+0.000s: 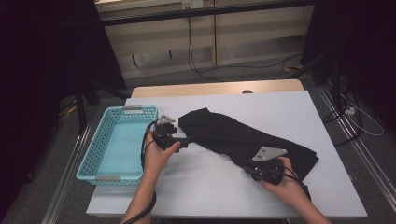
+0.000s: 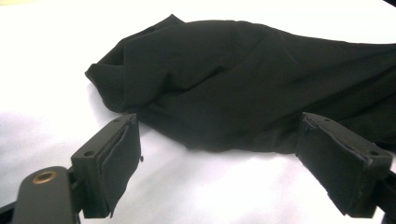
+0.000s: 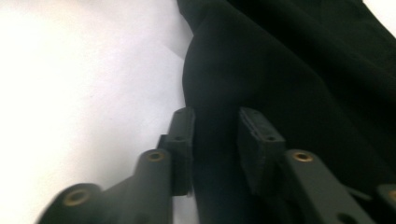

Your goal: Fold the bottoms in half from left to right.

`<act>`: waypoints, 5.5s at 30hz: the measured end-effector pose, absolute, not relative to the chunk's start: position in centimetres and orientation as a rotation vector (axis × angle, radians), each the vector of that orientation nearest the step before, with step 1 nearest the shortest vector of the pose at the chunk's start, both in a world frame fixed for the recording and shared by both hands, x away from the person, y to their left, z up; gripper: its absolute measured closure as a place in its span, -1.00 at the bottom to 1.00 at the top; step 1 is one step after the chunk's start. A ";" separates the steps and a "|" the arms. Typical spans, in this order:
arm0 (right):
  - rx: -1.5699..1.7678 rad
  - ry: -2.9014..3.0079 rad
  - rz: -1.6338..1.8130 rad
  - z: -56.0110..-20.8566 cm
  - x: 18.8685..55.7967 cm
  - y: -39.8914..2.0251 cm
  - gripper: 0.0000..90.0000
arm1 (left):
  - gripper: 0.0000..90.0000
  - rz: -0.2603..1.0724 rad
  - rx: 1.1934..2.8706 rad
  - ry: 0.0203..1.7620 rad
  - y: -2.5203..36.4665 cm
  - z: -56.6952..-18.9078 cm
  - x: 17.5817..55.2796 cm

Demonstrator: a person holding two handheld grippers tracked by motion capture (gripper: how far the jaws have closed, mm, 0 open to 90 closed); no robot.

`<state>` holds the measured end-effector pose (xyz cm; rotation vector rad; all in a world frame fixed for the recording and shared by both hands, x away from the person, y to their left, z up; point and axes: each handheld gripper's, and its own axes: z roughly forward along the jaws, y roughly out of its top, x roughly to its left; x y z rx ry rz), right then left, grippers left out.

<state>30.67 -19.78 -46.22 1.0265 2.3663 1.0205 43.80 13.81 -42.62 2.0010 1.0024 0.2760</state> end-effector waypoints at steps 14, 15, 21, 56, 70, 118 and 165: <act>1.069 2.417 1.083 -45.2 29.7 -21.6 0.93 | -0.56 0.277 2.018 1.066 13.9 -43.7 44.4; 1.067 2.420 1.087 -45.1 29.4 -21.8 0.93 | -0.55 0.278 2.004 1.085 13.8 -43.9 44.5; 1.073 2.436 1.086 -44.9 28.4 -23.0 0.93 | -0.52 0.297 2.008 1.128 13.1 -44.6 45.2; 1.102 2.438 1.088 -44.9 27.6 -25.2 0.93 | 0.75 0.347 1.933 1.313 14.9 -42.8 50.0; 1.113 2.437 1.098 -44.9 27.6 -25.2 0.92 | -0.32 0.282 1.956 1.298 13.5 -43.3 48.3; 1.253 2.312 1.139 -44.5 28.4 -27.1 -0.43 | 0.94 0.266 1.910 1.384 14.0 -41.4 50.2; 1.202 2.379 1.138 -44.8 28.2 -26.3 -0.51 | 0.93 0.344 1.911 1.462 14.8 -41.0 51.4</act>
